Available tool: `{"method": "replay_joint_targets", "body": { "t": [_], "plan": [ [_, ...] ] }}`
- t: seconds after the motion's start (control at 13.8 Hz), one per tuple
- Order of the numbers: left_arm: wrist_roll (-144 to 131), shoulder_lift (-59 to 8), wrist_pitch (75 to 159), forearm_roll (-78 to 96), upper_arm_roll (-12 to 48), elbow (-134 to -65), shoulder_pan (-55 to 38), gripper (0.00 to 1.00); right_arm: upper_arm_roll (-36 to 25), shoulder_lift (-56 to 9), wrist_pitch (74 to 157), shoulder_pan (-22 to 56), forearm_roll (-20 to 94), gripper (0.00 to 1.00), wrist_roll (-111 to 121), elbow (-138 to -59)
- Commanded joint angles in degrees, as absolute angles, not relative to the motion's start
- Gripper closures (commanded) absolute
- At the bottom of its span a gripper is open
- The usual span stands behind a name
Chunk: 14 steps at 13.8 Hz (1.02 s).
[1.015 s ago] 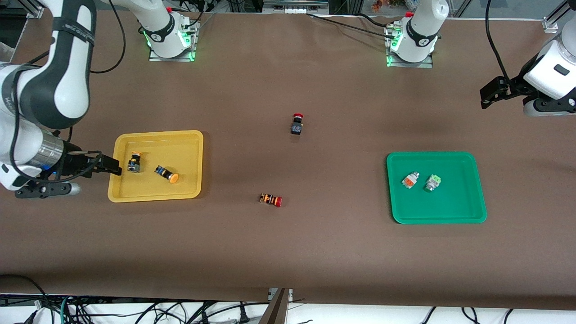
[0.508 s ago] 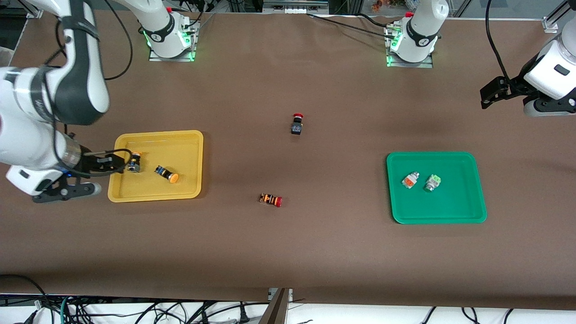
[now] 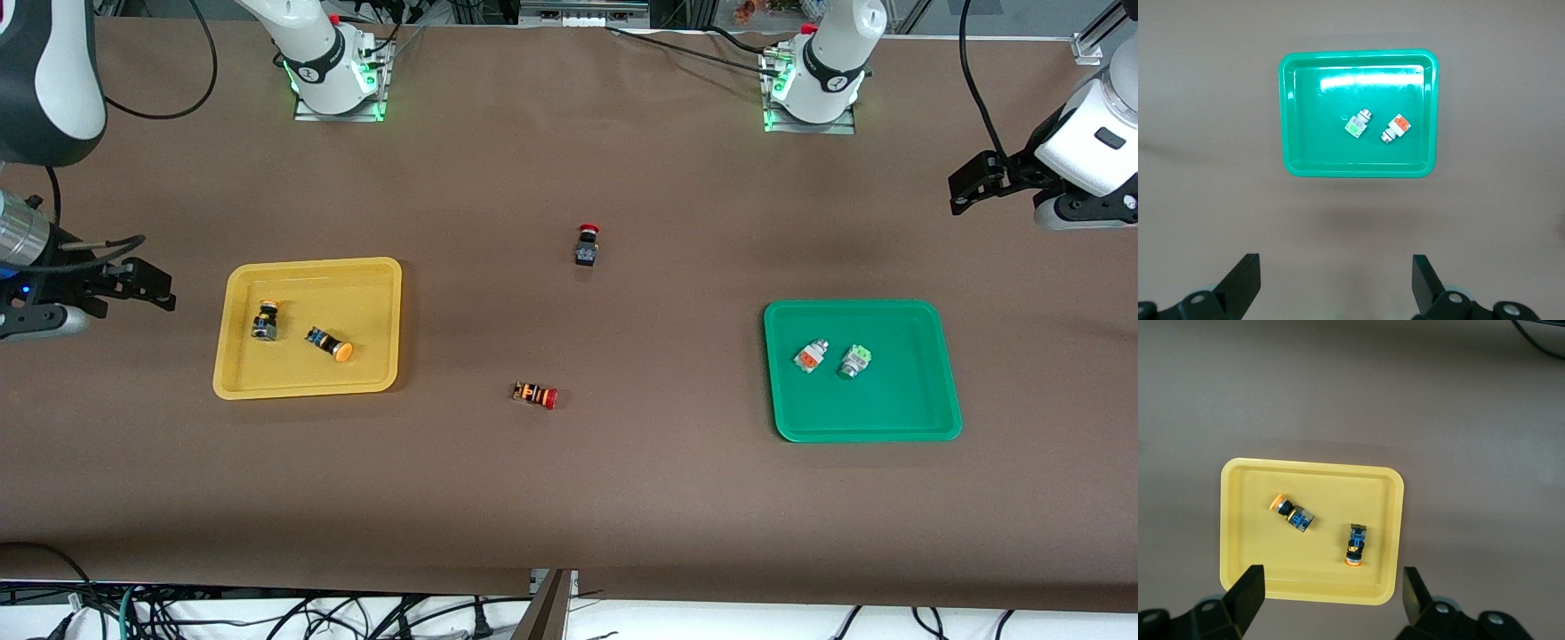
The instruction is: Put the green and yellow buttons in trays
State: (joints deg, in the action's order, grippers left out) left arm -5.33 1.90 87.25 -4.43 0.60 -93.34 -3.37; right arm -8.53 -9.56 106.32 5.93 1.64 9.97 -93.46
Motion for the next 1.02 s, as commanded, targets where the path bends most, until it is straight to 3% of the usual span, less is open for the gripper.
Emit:
{"method": "replay_joint_targets", "body": {
  "t": [0.0, 0.8, 0.94],
  "plan": [
    [-5.3, 1.1, 85.8, -3.7, 0.6, -91.5, -3.4, 0.0, -6.0, -5.5, 109.2, 3.3, 0.4, 0.03, 9.0, -99.3],
    [-5.2, 1.1, 85.8, -3.7, 0.6, -91.5, -3.3, 0.0, -4.2, -6.1, 109.4, 2.0, 1.0, 0.01, 8.4, -96.4],
    [-5.2, 1.1, 85.8, -3.7, 0.6, -91.5, -3.3, 0.0, -4.3, -7.2, 104.4, 2.2, 0.8, 0.01, 8.4, -92.5]
  ]
}}
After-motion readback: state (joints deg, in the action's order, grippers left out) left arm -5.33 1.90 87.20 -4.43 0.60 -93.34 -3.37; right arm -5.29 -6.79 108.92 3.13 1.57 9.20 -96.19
